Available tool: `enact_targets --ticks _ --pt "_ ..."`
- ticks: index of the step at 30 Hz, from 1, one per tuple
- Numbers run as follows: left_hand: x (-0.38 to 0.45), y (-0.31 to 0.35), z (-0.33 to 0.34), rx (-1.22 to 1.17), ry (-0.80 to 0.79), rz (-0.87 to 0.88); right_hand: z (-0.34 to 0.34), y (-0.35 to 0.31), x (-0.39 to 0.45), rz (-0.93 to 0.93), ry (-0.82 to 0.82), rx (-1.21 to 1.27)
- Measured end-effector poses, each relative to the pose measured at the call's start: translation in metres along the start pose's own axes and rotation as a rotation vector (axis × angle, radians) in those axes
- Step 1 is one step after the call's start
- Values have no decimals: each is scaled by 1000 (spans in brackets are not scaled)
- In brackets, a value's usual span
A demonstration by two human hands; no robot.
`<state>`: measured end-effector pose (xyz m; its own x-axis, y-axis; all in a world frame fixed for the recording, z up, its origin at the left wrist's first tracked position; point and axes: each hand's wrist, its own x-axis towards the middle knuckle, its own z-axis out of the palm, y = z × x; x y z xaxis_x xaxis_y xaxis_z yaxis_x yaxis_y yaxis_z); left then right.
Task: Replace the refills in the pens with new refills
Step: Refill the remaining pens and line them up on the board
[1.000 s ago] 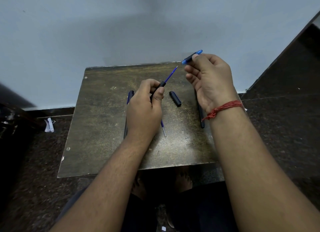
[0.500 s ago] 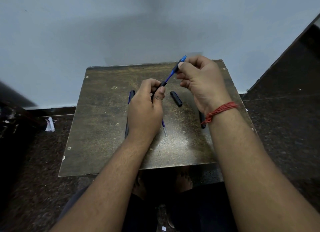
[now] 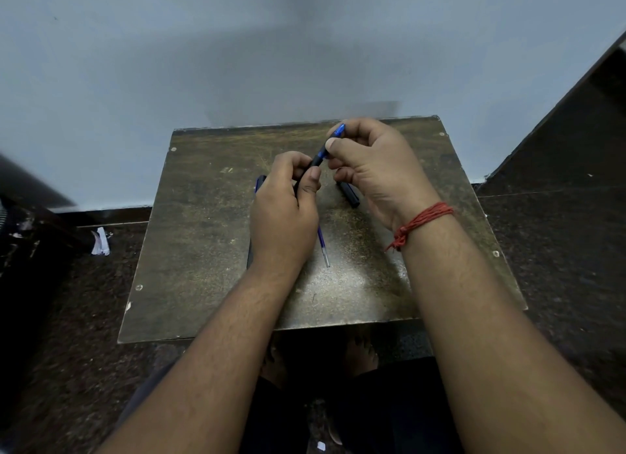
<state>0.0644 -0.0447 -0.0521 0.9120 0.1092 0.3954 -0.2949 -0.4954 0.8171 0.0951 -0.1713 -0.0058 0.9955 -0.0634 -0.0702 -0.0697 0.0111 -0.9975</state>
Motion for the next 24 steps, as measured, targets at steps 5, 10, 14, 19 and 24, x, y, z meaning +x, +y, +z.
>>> enact_targets --ticks 5,10,14,19,24 --pt "-2 -2 2 -3 4 14 -3 0 -1 33 -26 34" --pt "-1 0 2 -1 -1 25 -4 4 -1 55 -40 54" --pt "-1 1 2 -8 -6 22 -9 3 -1 67 -69 225" --pt "-1 0 3 -26 7 26 -6 6 -1 56 -109 283" --pt "-2 -1 4 -7 4 36 2 12 1 39 14 54"
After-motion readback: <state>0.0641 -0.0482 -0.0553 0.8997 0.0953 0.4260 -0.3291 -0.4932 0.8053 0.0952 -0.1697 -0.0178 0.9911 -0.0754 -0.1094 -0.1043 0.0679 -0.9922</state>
